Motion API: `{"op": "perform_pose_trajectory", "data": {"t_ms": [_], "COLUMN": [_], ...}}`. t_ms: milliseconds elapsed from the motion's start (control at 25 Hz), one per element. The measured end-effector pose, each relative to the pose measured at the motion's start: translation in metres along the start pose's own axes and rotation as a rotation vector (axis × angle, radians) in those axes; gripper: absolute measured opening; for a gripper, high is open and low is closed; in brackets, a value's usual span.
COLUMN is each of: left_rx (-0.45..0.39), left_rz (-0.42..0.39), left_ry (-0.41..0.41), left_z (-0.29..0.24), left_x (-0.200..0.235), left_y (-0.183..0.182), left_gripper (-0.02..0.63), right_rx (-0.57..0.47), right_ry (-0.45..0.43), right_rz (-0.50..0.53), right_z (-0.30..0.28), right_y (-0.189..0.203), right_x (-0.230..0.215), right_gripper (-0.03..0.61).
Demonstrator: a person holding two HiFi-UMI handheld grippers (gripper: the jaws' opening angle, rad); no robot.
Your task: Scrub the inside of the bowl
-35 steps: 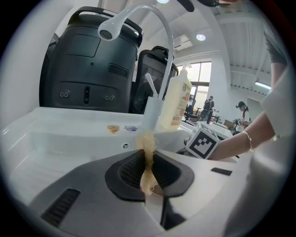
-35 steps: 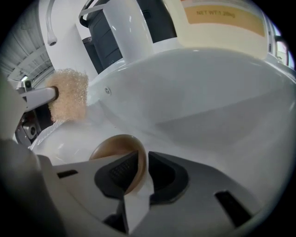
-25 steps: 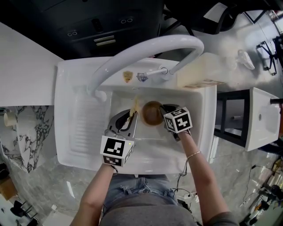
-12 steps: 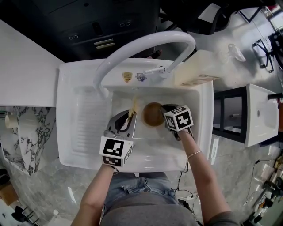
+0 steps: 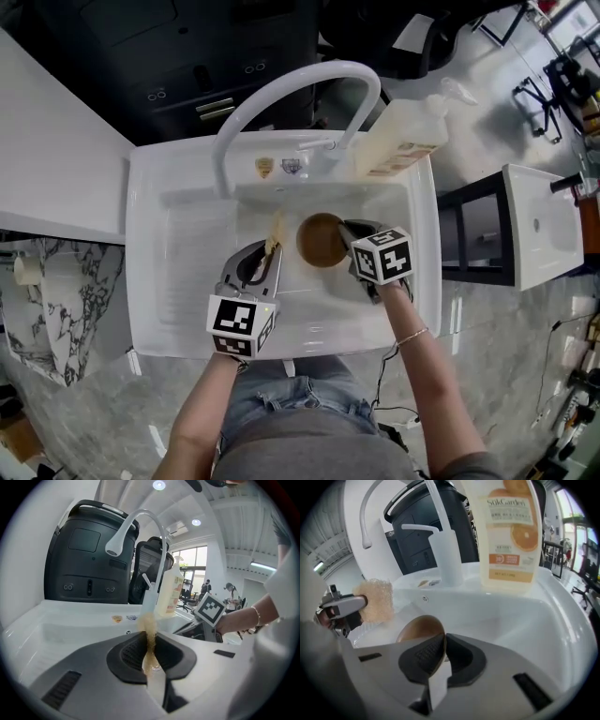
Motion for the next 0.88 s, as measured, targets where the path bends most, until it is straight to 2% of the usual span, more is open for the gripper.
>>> {"op": "perform_pose_trajectory", "data": {"t_ms": [240,880], "left_rx": [-0.030,-0.150], "left_rz": [-0.021,-0.097], "left_ry": [0.024,0.105], "left_z": [0.021,0.076], "left_x": [-0.002,-0.012], "left_y": [-0.009,-0.047], "left_gripper": [0.044,0.044], "right_rx": [-0.073,-0.340], "right_ry": [0.040,0.145], "right_rz": [0.021,-0.031], "right_z": [0.026,0.086], "right_y": [-0.017,-0.039], "right_x": [0.022,0.075], "right_gripper": [0.025,0.025]}}
Point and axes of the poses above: the fingertips, and each gripper's own axes: z backward along the fingers, x to its left, y out of its underside, the point moved 4 cm from there along z, backward along the fingers, and after that the axes turned 14 degrees about -x, right-handed, at the moved point
